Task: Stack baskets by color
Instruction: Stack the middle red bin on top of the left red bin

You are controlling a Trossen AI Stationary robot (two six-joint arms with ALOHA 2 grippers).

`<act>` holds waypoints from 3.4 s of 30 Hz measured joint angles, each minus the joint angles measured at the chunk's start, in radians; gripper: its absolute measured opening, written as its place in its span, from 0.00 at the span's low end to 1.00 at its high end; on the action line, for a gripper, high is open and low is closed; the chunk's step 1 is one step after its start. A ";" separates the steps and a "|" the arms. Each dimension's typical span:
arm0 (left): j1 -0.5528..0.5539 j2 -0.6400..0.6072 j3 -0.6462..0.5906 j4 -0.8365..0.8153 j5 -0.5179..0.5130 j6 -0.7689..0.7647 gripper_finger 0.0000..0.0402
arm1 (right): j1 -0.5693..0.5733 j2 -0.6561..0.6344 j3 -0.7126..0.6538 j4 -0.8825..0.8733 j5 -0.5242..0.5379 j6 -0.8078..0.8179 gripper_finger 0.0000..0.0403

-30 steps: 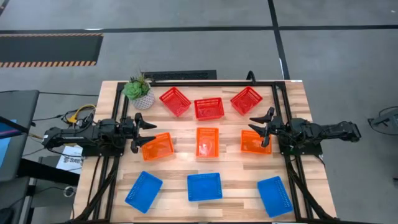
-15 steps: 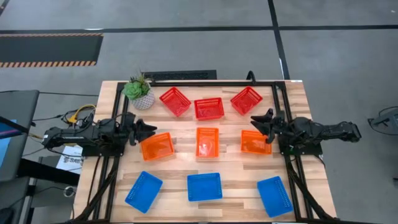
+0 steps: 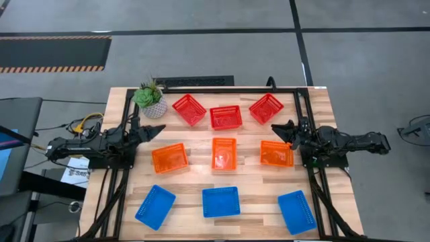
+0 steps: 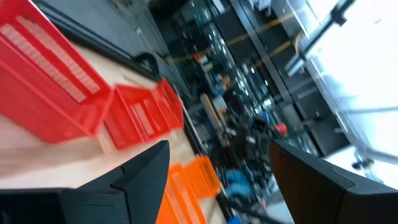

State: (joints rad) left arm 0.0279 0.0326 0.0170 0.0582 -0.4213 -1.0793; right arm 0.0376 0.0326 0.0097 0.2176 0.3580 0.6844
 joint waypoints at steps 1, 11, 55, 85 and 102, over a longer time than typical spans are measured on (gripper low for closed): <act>0.000 0.000 0.000 0.001 -0.010 -0.001 0.65 | 0.000 0.000 0.000 0.001 0.000 0.029 0.40; 0.000 0.000 0.006 0.391 -0.100 -0.044 0.65 | 0.001 0.032 0.227 0.107 -0.068 0.060 0.40; 0.459 1.108 1.433 -1.173 0.377 0.414 0.65 | -0.444 1.136 1.075 -0.836 -0.171 0.088 0.40; 0.599 0.985 1.433 -1.169 0.376 0.570 0.65 | -0.167 1.549 1.114 -0.968 -0.260 0.175 0.18; 0.599 0.979 1.432 -1.199 0.371 0.585 0.65 | -0.417 1.623 1.175 -0.872 -0.225 0.104 0.68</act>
State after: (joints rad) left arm 0.6266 1.0115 1.4494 -1.1404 -0.0505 -0.4938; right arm -0.3796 1.6552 1.1846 -0.6539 0.1333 0.7886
